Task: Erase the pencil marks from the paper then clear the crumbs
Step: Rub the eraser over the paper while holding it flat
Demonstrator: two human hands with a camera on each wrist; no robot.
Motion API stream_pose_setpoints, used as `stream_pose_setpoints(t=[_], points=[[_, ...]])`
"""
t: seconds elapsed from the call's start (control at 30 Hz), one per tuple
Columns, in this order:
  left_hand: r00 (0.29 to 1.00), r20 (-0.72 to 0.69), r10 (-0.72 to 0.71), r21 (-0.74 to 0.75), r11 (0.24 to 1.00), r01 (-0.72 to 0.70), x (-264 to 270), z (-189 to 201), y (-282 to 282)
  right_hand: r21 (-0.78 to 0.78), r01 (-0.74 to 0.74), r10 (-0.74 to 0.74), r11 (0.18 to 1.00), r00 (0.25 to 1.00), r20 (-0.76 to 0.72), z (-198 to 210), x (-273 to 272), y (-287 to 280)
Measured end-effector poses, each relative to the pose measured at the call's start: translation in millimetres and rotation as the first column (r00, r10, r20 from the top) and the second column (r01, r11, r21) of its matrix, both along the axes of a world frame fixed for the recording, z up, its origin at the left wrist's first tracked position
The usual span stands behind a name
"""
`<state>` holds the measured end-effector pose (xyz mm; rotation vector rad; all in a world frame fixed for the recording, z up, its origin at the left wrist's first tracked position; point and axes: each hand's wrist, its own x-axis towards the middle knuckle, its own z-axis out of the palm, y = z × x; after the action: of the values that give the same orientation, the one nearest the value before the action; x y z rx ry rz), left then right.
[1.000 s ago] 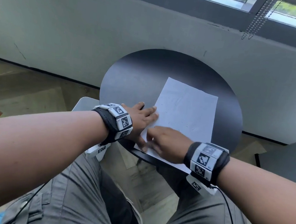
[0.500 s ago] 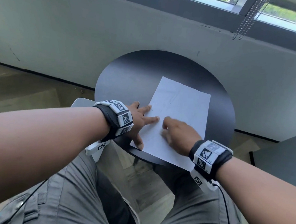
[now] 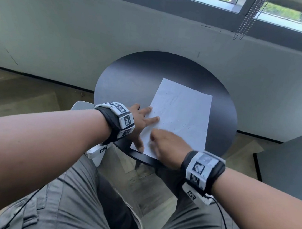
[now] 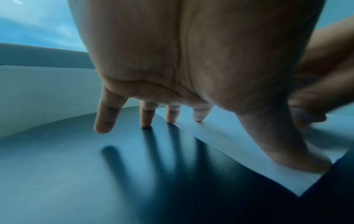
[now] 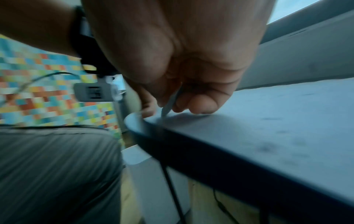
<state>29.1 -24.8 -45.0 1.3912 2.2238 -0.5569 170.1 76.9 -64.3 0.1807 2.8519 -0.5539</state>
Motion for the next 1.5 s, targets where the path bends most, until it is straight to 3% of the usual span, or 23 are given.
stream_pose_setpoints(t=[0.07, 0.27, 0.4, 0.57, 0.67, 0.73, 0.8, 0.93, 0.97, 1.13, 1.27, 1.33, 1.43, 1.5], points=[[1.000, -0.015, -0.002, 0.027, 1.000, 0.002, -4, -3, -4, -0.013, -0.107, 0.106, 0.994, 0.994, -0.035, -2, 0, -14], [1.000, 0.001, 0.001, 0.051, 0.999, -0.001, -9, -7, -10, 0.047, 0.162, -0.158, 0.986, 0.984, -0.076, -3, -43, 12], [0.999, 0.024, 0.021, 0.060, 0.998, -0.022, -9, -8, -11, 0.000, -0.087, 0.087, 0.996, 0.996, 0.017, -1, -35, 1], [0.999, 0.036, 0.006, 0.048, 0.999, -0.008, -4, -4, -9, 0.078, 0.192, -0.191, 0.978, 0.981, -0.017, 4, -47, 43], [0.997, 0.074, 0.018, 0.033, 0.999, -0.021, -2, -1, -5, 0.032, -0.014, 0.015, 0.999, 0.999, -0.028, 5, -22, 36], [0.998, 0.065, 0.018, 0.011, 1.000, -0.019, 0, -1, -1, -0.012, -0.214, 0.215, 0.977, 0.977, 0.014, 5, 3, 25], [0.998, 0.052, 0.027, -0.027, 0.999, -0.026, 3, 1, 3, 0.005, -0.313, 0.313, 0.950, 0.950, 0.020, 3, 10, 30], [0.997, 0.061, 0.045, -0.042, 0.998, -0.042, 7, 3, 10, 0.055, -0.008, 0.012, 0.998, 0.998, -0.068, 3, -3, 59], [0.996, 0.064, 0.056, -0.044, 0.998, -0.054, 7, 3, 9, 0.065, 0.004, 0.002, 0.998, 0.997, -0.080, 1, -1, 60], [0.987, 0.120, 0.110, 0.011, 0.994, -0.112, 10, 1, 9, -0.017, -0.285, 0.285, 0.958, 0.958, 0.021, 1, 18, 37], [0.991, 0.089, 0.103, 0.052, 0.993, -0.108, 18, -2, 10, 0.082, 0.039, -0.035, 0.996, 0.998, -0.056, 5, 3, 59], [0.991, 0.080, 0.107, 0.066, 0.992, -0.112, 18, -3, 7, 0.092, -0.019, 0.023, 0.996, 0.999, -0.042, 3, 11, 59], [0.992, 0.077, 0.096, 0.072, 0.992, -0.102, 18, -5, 6, -0.015, -0.264, 0.265, 0.964, 0.963, 0.055, 2, 29, 41], [0.994, 0.065, 0.083, 0.066, 0.994, -0.087, 18, -5, 6, -0.003, -0.272, 0.272, 0.962, 0.960, 0.066, 3, 24, 43]])
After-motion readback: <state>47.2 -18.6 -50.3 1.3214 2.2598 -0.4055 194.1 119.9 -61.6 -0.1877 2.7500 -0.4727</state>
